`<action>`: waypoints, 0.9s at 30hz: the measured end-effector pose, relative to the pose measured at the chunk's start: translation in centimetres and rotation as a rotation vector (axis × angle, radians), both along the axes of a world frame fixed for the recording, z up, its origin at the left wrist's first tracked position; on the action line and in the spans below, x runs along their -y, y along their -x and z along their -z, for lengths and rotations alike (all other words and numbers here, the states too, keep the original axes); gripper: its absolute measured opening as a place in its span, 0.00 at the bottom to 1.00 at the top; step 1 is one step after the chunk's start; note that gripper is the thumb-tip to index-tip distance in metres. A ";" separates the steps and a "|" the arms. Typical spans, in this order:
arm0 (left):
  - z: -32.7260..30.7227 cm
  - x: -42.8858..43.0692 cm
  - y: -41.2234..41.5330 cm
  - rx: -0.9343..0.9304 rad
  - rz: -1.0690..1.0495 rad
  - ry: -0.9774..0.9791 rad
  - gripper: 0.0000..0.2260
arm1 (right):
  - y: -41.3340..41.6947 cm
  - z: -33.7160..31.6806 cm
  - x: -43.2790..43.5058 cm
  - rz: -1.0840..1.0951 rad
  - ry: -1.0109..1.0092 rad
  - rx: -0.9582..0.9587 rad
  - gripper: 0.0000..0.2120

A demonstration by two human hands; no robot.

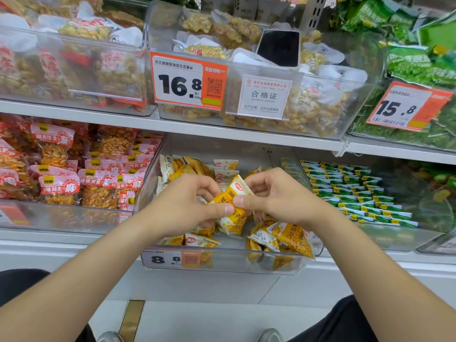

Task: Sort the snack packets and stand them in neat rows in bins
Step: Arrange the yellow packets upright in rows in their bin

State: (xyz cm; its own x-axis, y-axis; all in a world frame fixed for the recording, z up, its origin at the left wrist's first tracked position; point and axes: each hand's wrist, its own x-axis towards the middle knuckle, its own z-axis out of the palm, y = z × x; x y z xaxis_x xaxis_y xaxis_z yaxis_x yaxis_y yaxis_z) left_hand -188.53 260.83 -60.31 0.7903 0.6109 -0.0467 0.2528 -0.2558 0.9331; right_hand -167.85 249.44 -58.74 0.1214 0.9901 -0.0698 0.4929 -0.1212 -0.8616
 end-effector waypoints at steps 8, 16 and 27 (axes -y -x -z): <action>1.2 -1.0 0.0 -0.113 -0.105 -0.509 0.11 | 0.2 0.9 -0.9 0.063 -0.007 0.424 0.09; 2.8 -1.4 0.5 -0.343 0.114 -0.772 0.03 | 2.6 2.8 -2.1 -0.074 0.199 0.857 0.09; 2.3 -1.3 0.6 -0.395 0.168 -0.786 0.08 | 1.8 0.5 -2.2 0.123 0.092 0.875 0.24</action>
